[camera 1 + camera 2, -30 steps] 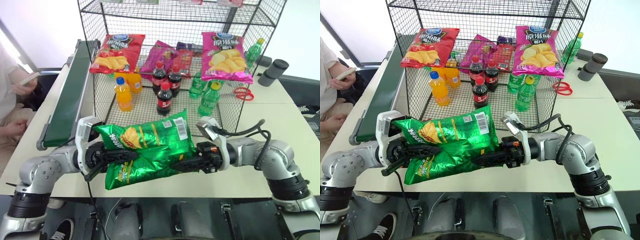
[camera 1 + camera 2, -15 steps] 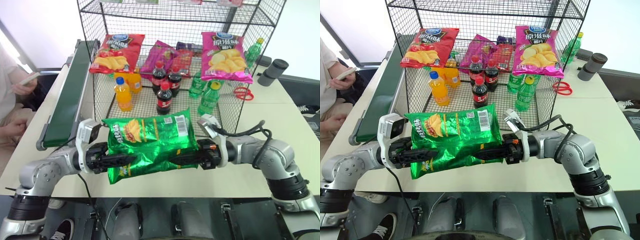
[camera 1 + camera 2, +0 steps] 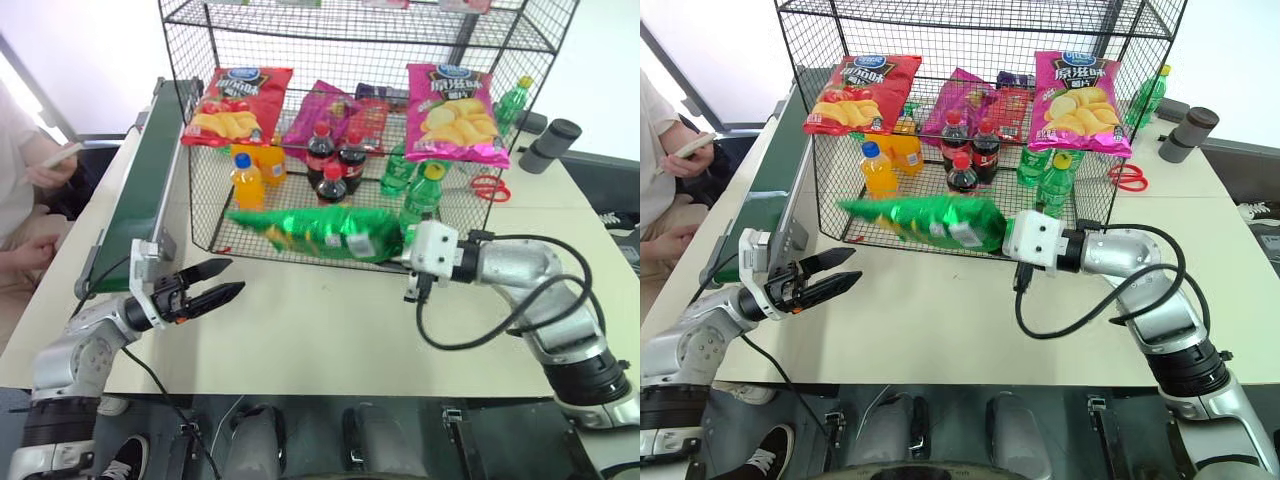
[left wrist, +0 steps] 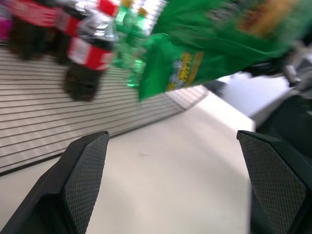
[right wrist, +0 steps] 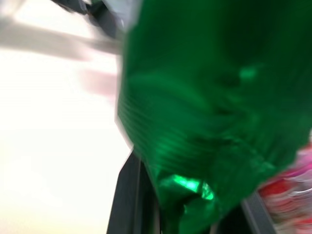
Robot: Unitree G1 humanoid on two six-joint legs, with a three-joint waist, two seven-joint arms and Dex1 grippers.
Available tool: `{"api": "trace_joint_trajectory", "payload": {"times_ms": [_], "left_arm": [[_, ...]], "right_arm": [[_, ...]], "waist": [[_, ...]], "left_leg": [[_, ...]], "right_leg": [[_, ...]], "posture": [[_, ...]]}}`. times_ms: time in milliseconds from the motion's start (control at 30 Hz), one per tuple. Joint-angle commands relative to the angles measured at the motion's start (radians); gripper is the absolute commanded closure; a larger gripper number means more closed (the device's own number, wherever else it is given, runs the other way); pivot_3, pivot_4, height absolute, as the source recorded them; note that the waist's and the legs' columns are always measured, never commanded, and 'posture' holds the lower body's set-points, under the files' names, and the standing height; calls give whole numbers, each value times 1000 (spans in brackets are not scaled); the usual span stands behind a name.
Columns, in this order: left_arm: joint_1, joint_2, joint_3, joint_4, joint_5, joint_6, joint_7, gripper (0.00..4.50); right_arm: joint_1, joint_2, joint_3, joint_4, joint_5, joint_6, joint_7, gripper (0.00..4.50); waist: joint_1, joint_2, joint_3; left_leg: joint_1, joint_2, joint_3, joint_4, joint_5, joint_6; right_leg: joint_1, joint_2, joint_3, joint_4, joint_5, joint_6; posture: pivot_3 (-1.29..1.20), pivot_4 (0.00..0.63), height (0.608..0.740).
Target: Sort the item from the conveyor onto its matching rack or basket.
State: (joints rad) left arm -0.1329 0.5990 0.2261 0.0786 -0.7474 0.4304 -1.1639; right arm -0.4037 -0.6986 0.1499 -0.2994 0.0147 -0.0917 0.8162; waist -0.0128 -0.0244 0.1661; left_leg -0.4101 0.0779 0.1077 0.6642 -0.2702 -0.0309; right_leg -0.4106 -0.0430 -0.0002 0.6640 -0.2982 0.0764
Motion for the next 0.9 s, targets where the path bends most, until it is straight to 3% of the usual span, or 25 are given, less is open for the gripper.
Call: {"api": "trace_joint_trajectory", "payload": {"times_ms": [33,100,233,433,633,800,900], "left_arm": [[-44,-35,19,-17,11,-37,44,32],[-66,-53,10,-17,55,-80,82,32],[-96,-73,2,-40,113,-151,126,32],[-101,-77,-6,-83,125,-163,141,32],[-106,-94,-1,-139,93,-132,182,32],[-113,-97,-18,-161,153,-166,222,32],[-115,-99,-26,-170,169,-173,237,32]], "right_arm": [[-24,-23,-38,-2,-284,-189,-193,4246],[-37,-37,-32,3,-406,-235,-256,4246],[-75,-7,-23,-48,-512,-165,-285,4246],[-226,38,-72,-49,-529,20,-275,4246],[-279,75,-96,-18,-503,11,-344,4246],[-318,60,-25,124,-626,53,-358,4246],[-396,78,-6,232,-685,54,-437,4246]], "waist": [[1,0,0],[0,0,0],[-4,0,0],[-4,0,0],[0,0,0],[-6,0,0],[-8,0,0]], "left_leg": [[0,0,0,0,0,0],[0,0,0,1,0,-1],[0,0,0,1,1,-1],[1,1,1,1,2,-3],[1,0,1,1,1,-2],[1,1,2,1,1,-2],[2,0,3,1,1,-2]], "right_leg": [[0,0,0,0,0,0],[0,0,0,1,0,0],[0,0,0,1,0,0],[0,2,0,1,0,0],[1,1,0,1,0,0],[1,1,0,1,0,0],[1,1,0,2,0,0]], "posture": [[0,150,740],[0,150,740],[0,150,740],[0,150,740],[0,150,740],[0,150,740],[0,150,740]]}}
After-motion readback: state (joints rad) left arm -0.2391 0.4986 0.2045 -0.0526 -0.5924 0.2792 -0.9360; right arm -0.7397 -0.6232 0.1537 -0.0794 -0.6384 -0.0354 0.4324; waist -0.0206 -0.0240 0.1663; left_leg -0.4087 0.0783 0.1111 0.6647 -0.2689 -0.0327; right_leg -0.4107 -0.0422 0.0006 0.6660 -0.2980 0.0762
